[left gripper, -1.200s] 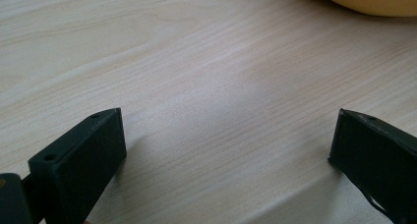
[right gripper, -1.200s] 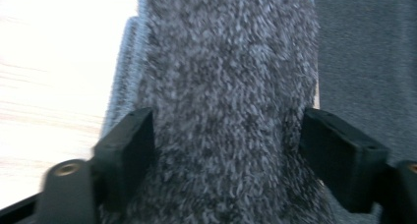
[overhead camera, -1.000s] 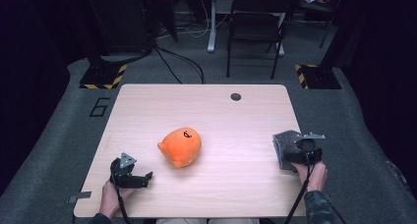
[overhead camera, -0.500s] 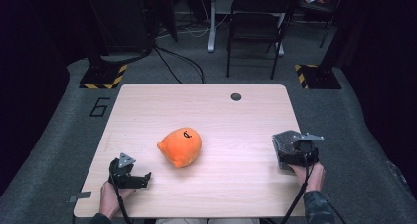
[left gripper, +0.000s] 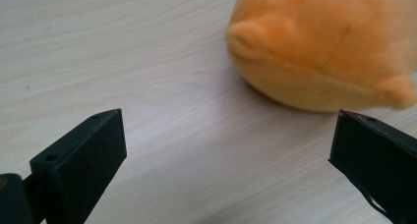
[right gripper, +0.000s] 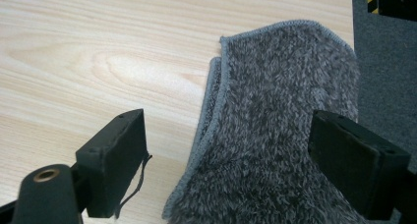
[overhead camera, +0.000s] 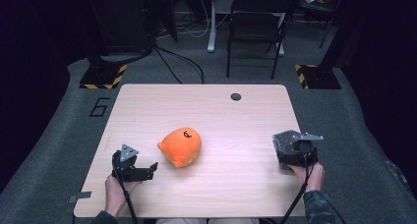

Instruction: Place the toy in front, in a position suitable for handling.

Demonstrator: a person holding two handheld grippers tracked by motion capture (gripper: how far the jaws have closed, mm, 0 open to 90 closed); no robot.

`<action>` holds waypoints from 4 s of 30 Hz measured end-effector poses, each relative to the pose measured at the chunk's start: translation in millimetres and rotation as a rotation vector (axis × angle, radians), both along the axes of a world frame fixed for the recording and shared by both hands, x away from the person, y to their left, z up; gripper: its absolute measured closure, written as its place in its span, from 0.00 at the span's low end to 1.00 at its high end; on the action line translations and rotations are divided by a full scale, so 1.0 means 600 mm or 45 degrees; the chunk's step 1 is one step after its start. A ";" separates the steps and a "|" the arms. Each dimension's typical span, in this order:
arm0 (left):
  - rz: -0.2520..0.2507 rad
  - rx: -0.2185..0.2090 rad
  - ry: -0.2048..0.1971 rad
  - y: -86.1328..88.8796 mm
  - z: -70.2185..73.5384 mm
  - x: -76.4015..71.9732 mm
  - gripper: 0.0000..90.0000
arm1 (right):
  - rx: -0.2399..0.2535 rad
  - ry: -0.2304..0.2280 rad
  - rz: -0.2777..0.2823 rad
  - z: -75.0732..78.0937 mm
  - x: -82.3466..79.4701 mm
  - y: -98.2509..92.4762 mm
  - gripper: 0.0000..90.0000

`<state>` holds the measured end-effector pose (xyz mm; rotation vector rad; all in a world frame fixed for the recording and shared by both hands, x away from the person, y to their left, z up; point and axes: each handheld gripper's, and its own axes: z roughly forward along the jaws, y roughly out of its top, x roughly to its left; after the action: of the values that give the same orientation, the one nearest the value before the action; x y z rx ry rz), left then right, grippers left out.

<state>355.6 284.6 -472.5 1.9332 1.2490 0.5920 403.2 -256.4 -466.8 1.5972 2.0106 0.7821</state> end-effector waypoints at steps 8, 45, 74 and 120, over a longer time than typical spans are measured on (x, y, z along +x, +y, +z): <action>-0.053 -0.002 -0.016 -0.051 0.012 0.015 0.01 | -0.004 0.016 0.046 -0.001 -0.004 0.011 0.16; -0.148 0.048 -0.130 -0.122 -0.014 0.046 0.72 | 0.008 0.044 0.041 -0.003 -0.004 -0.001 0.16; -0.675 -0.059 -0.246 -0.168 0.039 0.090 0.75 | -0.008 0.062 0.054 -0.012 0.002 -0.005 0.16; -0.935 -0.108 -0.100 -0.241 0.013 0.167 0.38 | -0.012 0.091 0.026 -0.019 -0.025 -0.024 0.16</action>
<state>455.7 140.2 -464.8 2.0820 0.4364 0.2194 388.4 -270.8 -478.1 1.6230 2.0805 0.7322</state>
